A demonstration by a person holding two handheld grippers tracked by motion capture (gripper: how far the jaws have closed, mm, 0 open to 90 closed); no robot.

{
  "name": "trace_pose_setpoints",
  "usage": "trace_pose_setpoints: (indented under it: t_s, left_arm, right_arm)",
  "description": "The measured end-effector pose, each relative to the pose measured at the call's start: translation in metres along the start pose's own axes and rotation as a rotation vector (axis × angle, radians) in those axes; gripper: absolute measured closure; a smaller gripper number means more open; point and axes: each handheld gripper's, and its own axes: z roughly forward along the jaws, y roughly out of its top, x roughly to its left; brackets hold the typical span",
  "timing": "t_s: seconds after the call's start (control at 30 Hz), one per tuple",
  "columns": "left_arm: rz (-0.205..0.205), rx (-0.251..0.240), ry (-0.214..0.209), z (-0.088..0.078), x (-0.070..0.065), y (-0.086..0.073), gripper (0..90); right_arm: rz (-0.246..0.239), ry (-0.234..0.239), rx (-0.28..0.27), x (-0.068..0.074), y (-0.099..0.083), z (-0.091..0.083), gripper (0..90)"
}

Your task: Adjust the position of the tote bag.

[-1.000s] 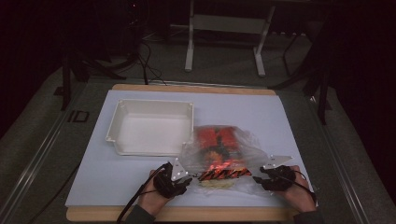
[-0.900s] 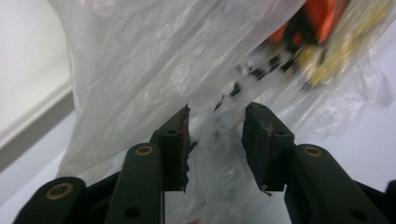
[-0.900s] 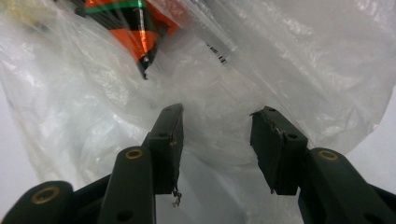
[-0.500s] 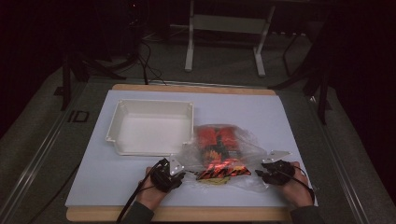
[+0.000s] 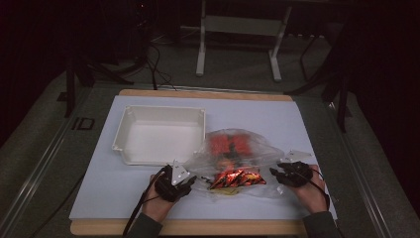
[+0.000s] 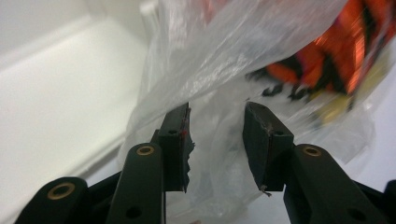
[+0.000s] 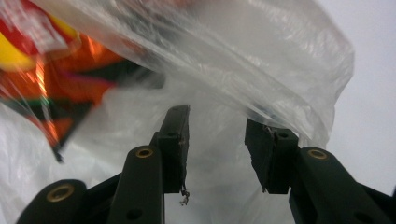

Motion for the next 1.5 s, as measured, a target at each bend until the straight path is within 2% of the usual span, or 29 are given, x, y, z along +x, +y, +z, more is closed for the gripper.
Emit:
trace_pose_setpoints:
  t_s: [0.17, 0.43, 0.6, 0.77, 0.83, 1.03, 1.2, 1.27, 1.33, 1.37, 1.5]
  left_arm:
    - [0.017, -0.021, -0.004, -0.001, 0.0, 0.012, 61.8]
    - [0.02, -0.063, 0.028, 0.005, 0.002, 0.033, 61.4]
    - [0.019, -0.063, 0.092, 0.013, 0.007, 0.051, 61.5]
    - [-0.013, -0.03, 0.149, 0.024, 0.016, 0.058, 62.1]
    - [-0.033, -0.029, 0.157, 0.027, 0.018, 0.059, 62.3]
    - [-0.035, -0.023, 0.173, 0.03, 0.019, 0.061, 62.3]
    - [-0.083, -0.037, 0.177, 0.029, 0.028, 0.062, 62.1]
    - [-0.101, -0.034, 0.179, 0.028, 0.033, 0.061, 62.1]
    - [-0.124, -0.036, 0.169, 0.025, 0.035, 0.061, 61.6]
    - [-0.124, -0.037, 0.15, 0.023, 0.034, 0.061, 60.7]
    - [-0.08, -0.058, 0.063, 0.012, 0.026, 0.062, 54.8]
  right_arm:
    - [0.01, -0.012, -0.026, -0.003, 0.006, -0.003, 59.5]
    - [0.025, -0.032, -0.056, -0.007, 0.017, -0.001, 59.5]
    - [0.04, -0.034, -0.076, -0.012, 0.026, -0.002, 59.5]
    - [0.049, -0.028, -0.068, -0.014, 0.032, 0.004, 58.9]
    - [0.058, -0.02, -0.064, -0.015, 0.034, 0.009, 57.4]
    - [0.073, 0.029, -0.091, -0.011, 0.043, 0.017, 49.0]
    - [0.1, 0.059, -0.094, -0.011, 0.051, 0.024, 42.5]
    - [0.115, 0.076, -0.077, -0.011, 0.052, 0.029, 42.0]
    - [0.105, 0.074, -0.059, -0.01, 0.052, 0.034, 45.0]
    - [0.101, 0.073, -0.052, -0.009, 0.052, 0.035, 50.5]
    - [0.078, 0.073, -0.063, -0.007, 0.053, 0.033, 71.5]
